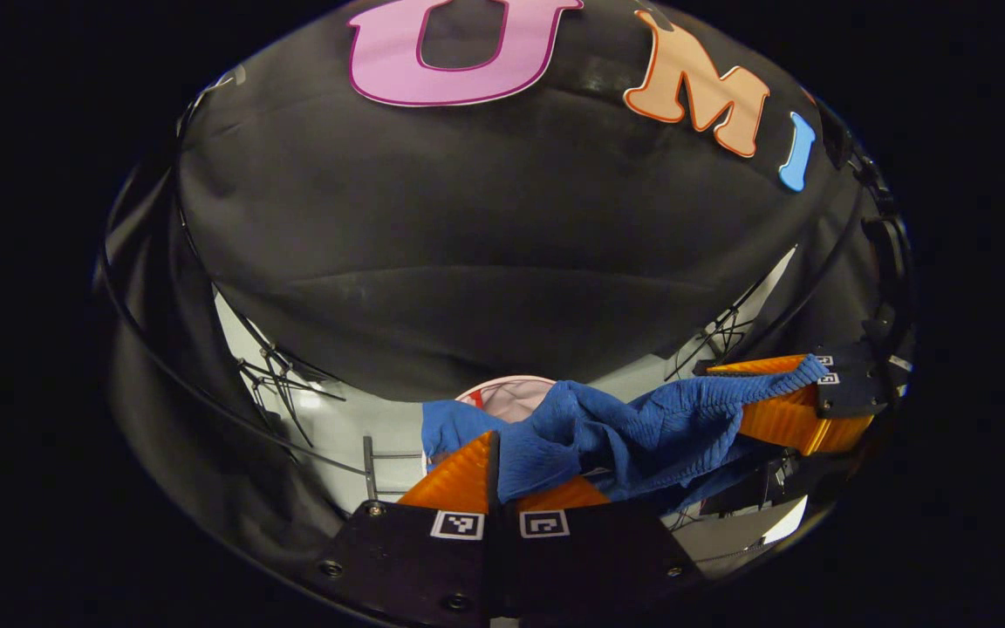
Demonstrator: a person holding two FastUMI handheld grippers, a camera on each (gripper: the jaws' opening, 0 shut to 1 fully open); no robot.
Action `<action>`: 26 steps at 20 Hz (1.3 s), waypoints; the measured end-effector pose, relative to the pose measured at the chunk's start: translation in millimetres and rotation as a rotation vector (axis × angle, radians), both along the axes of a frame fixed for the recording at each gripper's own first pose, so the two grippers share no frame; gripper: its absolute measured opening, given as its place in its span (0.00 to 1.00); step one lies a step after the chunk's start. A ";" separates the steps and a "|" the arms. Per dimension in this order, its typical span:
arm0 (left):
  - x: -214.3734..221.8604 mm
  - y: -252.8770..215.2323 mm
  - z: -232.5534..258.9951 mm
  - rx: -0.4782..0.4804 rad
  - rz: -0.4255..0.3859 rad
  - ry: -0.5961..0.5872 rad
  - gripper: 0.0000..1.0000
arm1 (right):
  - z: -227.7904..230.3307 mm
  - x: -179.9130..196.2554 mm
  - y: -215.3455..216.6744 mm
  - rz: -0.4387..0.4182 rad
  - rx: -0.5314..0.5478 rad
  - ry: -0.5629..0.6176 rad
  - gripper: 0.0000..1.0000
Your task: Grasp the clothes on the hanger with both hands and then place them into the laundry hamper below.
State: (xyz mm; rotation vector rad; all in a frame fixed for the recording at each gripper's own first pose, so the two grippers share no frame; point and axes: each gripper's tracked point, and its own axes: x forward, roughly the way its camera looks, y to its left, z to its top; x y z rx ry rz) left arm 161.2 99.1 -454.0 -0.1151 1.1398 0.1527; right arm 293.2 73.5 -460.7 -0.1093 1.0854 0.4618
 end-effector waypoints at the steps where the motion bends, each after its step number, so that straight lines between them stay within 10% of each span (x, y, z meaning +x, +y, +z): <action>1: -3.0 1.4 -2.3 0.003 0.006 0.016 0.02 | -0.1 0.8 -1.7 -0.010 0.001 0.003 0.09; 3: -6.0 0.7 0.4 0.006 0.001 0.030 0.06 | 4.9 1.2 -11.3 -0.024 -0.007 -0.005 0.33; 4: -7.7 3.0 0.6 0.015 -0.007 0.032 0.08 | 5.6 2.7 -15.4 -0.024 -0.021 -0.010 0.21; 9: 15.4 8.6 10.4 0.100 -0.068 -0.012 0.90 | 2.6 2.3 -21.4 -0.012 -0.035 -0.013 0.60; 13: 20.1 8.5 12.9 0.115 -0.066 -0.021 0.99 | 4.1 9.2 -22.2 -0.025 -0.029 -0.036 0.91; 26: 33.0 17.5 39.3 0.159 -0.089 -0.111 0.99 | 14.8 25.4 -25.1 -0.059 -0.015 -0.094 1.00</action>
